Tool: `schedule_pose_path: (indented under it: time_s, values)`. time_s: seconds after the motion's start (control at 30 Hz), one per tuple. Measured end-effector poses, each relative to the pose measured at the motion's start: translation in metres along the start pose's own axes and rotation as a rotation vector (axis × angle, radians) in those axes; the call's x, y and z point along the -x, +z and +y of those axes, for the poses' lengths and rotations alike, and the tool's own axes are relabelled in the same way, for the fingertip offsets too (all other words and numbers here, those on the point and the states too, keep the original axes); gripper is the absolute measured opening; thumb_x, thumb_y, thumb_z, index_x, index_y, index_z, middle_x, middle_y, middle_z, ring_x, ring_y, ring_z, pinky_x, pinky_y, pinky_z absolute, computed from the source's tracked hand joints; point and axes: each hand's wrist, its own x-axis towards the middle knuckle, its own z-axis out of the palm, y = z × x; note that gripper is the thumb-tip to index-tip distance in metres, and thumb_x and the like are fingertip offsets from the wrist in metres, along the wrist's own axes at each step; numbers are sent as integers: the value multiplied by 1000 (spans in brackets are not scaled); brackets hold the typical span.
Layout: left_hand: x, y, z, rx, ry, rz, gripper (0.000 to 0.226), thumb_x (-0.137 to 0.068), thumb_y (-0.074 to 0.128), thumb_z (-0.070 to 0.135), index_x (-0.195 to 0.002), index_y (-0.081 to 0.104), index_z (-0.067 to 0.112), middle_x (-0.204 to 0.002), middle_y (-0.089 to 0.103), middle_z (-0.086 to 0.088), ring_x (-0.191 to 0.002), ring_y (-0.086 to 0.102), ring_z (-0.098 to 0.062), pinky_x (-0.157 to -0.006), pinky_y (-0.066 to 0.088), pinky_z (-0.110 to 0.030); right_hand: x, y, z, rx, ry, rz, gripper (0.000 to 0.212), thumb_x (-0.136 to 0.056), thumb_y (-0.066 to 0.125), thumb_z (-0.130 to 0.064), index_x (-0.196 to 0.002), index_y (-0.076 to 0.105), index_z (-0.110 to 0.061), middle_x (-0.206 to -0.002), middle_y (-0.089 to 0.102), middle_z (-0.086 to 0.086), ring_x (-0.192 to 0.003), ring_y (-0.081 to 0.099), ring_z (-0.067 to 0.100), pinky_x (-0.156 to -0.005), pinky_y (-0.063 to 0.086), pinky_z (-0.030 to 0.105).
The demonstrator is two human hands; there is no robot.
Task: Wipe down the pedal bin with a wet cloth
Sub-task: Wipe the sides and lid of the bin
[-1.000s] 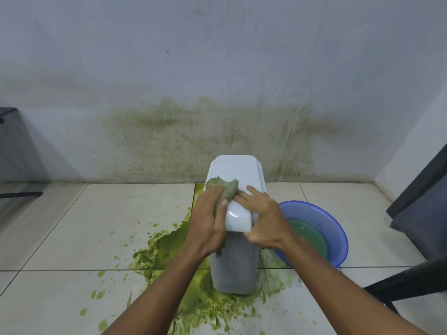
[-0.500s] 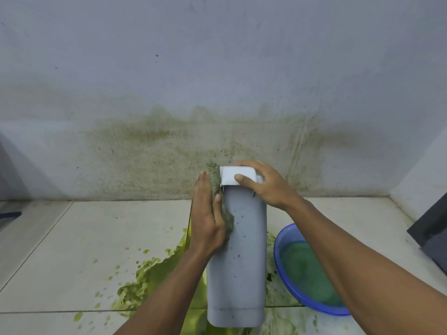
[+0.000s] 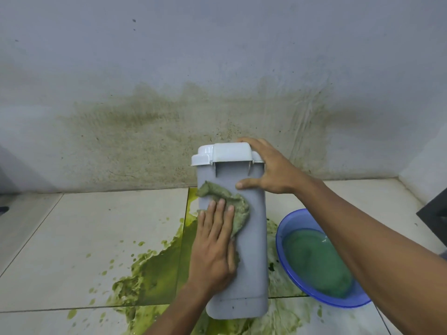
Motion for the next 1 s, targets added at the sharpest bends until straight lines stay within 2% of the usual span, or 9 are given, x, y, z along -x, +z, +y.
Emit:
schedule_pose_path:
  time_s: [0.2, 0.33, 0.4, 0.5, 0.63, 0.7, 0.83, 0.9, 1.0]
  values:
    - [-44, -2, 14, -44, -117, 36, 61, -102, 38, 25, -159, 22, 10, -167, 15, -15, -157, 8, -30, -127, 6, -50, 0, 2, -4, -154, 85, 26, 60, -87, 70, -49, -141, 47, -35, -138, 45, -5, -127, 45, 10, -101, 35, 22]
    - [-20, 6, 27, -126, 146, -108, 55, -104, 39, 29, -157, 32, 15, -166, 22, -11, -156, 16, -29, -126, 14, -49, 4, 5, -2, -202, 96, 68, 54, -88, 63, -54, -138, 51, -37, -133, 47, -6, -121, 50, 11, -92, 43, 13]
    - [11, 5, 17, -123, 229, -150, 53, -104, 42, 25, -155, 37, 13, -165, 27, -12, -154, 20, -30, -124, 20, -50, 4, 7, -4, -248, 107, 74, 56, -85, 64, -57, -136, 53, -36, -130, 48, -5, -117, 53, 11, -89, 46, 16]
    - [38, -6, -4, -80, 126, -110, 50, -104, 40, 26, -152, 42, 11, -163, 29, -13, -153, 24, -30, -121, 24, -53, 3, 13, -9, -278, 120, 112, 60, -80, 64, -63, -133, 55, -36, -127, 49, -4, -111, 57, 12, -90, 49, 24]
    - [-11, -11, -3, -6, -104, 24, 54, -105, 37, 24, -156, 31, 6, -165, 21, -17, -155, 15, -34, -126, 14, -51, 6, 17, -13, -259, 138, 146, 57, -82, 62, -60, -133, 55, -35, -127, 50, -4, -115, 53, 11, -90, 42, 18]
    - [-41, -7, 9, -10, -119, 33, 57, -102, 42, 21, -156, 30, 7, -166, 20, -16, -156, 12, -32, -126, 10, -50, 8, 15, -12, -259, 139, 156, 54, -84, 63, -56, -133, 55, -34, -127, 50, -2, -114, 53, 12, -89, 40, 13]
    - [-26, -2, 12, -60, 204, -118, 65, -96, 57, 17, -156, 33, 12, -165, 25, -13, -155, 18, -32, -124, 20, -53, 10, 10, -9, -271, 149, 129, 49, -91, 67, -45, -136, 54, -29, -128, 49, 1, -114, 53, 15, -81, 40, 4]
    - [10, -5, 2, -86, 450, -280, 69, -94, 59, 18, -157, 32, 12, -166, 24, -13, -155, 17, -32, -124, 19, -50, 10, 10, -10, -285, 153, 116, 53, -88, 66, -51, -136, 54, -31, -125, 49, -2, -112, 54, 15, -83, 42, 10]
    - [58, -16, -30, -187, 738, -503, 70, -96, 45, 27, -161, 21, 13, -168, 17, -11, -156, 13, -28, -127, 10, -43, 9, 11, -12, -294, 147, 125, 58, -83, 64, -57, -136, 55, -33, -125, 49, -4, -114, 54, 13, -90, 44, 20]
